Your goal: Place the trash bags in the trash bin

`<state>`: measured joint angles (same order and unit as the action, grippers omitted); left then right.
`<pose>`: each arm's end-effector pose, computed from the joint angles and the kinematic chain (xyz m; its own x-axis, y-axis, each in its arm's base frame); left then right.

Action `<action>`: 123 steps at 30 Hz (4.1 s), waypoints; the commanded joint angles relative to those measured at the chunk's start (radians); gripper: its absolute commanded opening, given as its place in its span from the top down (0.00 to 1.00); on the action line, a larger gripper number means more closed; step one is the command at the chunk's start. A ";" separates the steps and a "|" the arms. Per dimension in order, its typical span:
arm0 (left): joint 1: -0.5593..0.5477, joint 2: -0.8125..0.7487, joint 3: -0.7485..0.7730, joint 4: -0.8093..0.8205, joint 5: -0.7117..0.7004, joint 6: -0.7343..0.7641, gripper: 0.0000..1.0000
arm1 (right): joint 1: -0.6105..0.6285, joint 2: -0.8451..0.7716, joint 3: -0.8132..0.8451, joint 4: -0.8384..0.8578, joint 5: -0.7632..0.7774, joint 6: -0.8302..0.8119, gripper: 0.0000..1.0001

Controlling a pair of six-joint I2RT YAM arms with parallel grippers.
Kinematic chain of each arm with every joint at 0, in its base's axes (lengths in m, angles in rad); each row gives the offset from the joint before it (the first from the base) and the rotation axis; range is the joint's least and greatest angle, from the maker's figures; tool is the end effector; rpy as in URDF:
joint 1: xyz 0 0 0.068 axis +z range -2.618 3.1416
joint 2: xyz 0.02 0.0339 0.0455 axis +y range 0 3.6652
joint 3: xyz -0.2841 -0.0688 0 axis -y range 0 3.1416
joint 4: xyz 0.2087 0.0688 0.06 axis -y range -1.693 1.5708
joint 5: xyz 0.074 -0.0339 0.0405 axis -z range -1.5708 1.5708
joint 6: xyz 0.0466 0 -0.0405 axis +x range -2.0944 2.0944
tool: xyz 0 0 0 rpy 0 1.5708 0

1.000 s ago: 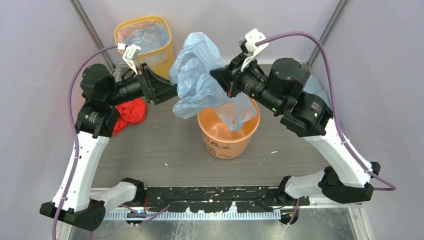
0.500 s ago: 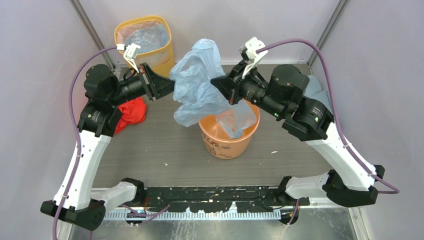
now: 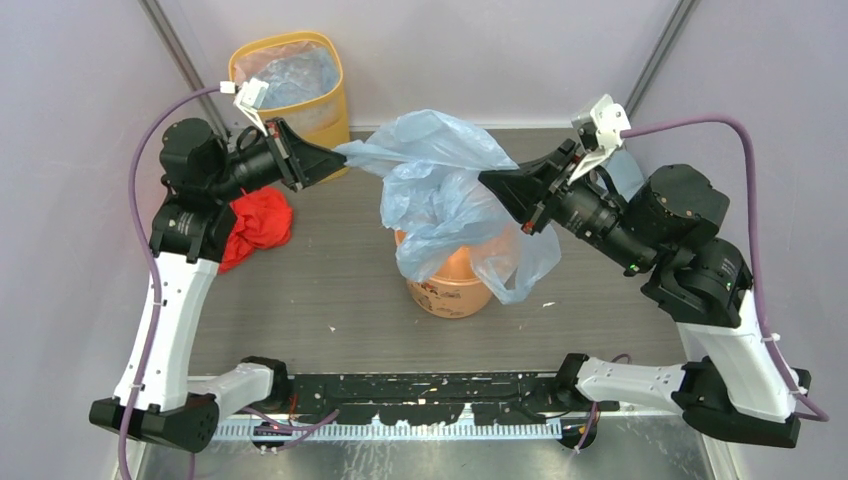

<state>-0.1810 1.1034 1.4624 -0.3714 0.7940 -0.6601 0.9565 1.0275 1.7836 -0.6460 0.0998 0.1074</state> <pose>0.1642 -0.0638 0.4953 -0.5171 -0.3423 -0.7844 0.6463 0.4447 -0.6201 0.0634 0.0819 0.5568 -0.0181 0.1594 -0.9870 -0.7585 0.6410 0.1174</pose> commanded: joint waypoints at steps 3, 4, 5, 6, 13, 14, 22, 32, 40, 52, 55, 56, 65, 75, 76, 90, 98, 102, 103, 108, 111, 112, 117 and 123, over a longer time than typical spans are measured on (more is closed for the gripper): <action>0.047 0.026 0.076 0.012 0.035 0.013 1.00 | 0.004 -0.043 -0.004 -0.007 0.032 -0.012 0.99; 0.048 0.027 0.081 0.017 0.039 0.008 1.00 | 0.005 -0.043 -0.004 -0.007 0.036 -0.012 0.99; 0.047 0.029 0.083 0.025 0.047 0.001 1.00 | 0.004 -0.042 -0.006 -0.002 0.040 -0.012 0.99; 0.047 0.027 0.085 0.037 0.062 -0.011 1.00 | 0.004 -0.038 -0.009 0.004 0.049 -0.011 0.99; 0.047 -0.006 0.095 0.054 0.129 -0.054 0.96 | 0.004 0.014 0.003 0.062 0.151 0.000 0.99; 0.048 -0.017 0.088 0.066 0.147 -0.069 0.95 | 0.005 0.023 0.006 0.073 0.170 -0.001 0.99; 0.048 -0.089 -0.045 0.388 0.244 -0.308 0.49 | 0.005 0.110 0.027 0.178 0.212 -0.017 0.99; 0.048 -0.097 -0.095 0.263 0.234 -0.195 0.43 | 0.004 0.206 0.060 0.252 0.214 -0.011 0.99; 0.048 -0.099 -0.073 0.042 0.131 0.000 0.43 | 0.005 0.218 0.074 0.259 0.193 0.002 0.99; 0.048 -0.079 -0.110 0.128 0.110 -0.025 0.43 | 0.004 0.221 0.052 0.278 0.147 0.025 0.99; 0.048 -0.069 -0.120 0.157 0.107 -0.039 0.43 | 0.004 0.224 0.051 0.282 0.135 0.033 0.99; 0.048 -0.067 -0.124 0.170 0.106 -0.045 0.43 | 0.004 0.226 0.052 0.281 0.130 0.036 0.99; 0.047 -0.042 -0.163 0.322 0.119 -0.142 0.43 | 0.005 0.245 0.044 0.284 0.080 0.073 0.99; 0.045 -0.036 -0.177 0.425 0.137 -0.216 0.45 | 0.005 0.262 0.027 0.301 0.045 0.101 0.99; 0.045 -0.035 -0.177 0.425 0.139 -0.216 0.45 | 0.005 0.260 0.027 0.302 0.046 0.101 0.99; 0.036 -0.035 -0.182 0.471 0.183 -0.259 1.00 | 0.005 0.248 0.034 0.291 0.061 0.095 0.99; 0.037 -0.056 -0.145 0.386 0.227 -0.220 1.00 | 0.004 0.201 0.026 0.231 0.160 0.027 0.99; 0.043 -0.065 -0.123 0.332 0.248 -0.195 1.00 | 0.005 0.172 0.016 0.200 0.234 -0.019 0.99; 0.046 -0.065 -0.122 0.329 0.255 -0.196 1.00 | 0.005 0.167 0.016 0.191 0.248 -0.030 0.99; 0.061 -0.070 -0.117 0.322 0.291 -0.201 1.00 | 0.004 0.153 0.015 0.162 0.327 -0.074 0.99; 0.078 -0.080 -0.108 0.322 0.312 -0.210 1.00 | 0.003 0.146 0.013 0.146 0.379 -0.095 0.99; 0.085 -0.084 -0.104 0.322 0.320 -0.214 1.00 | 0.002 0.144 0.010 0.144 0.402 -0.101 0.99; 0.120 -0.098 -0.074 0.333 0.360 -0.242 1.00 | -0.021 0.127 -0.011 0.146 0.448 -0.121 0.99; 0.175 -0.111 -0.057 0.354 0.402 -0.280 1.00 | -0.072 0.105 -0.025 0.135 0.457 -0.118 0.99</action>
<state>-0.0433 1.0210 1.3636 -0.0582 1.1332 -0.9031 0.9249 1.1824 1.7542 -0.5304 0.4892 0.0128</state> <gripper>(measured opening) 0.009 0.038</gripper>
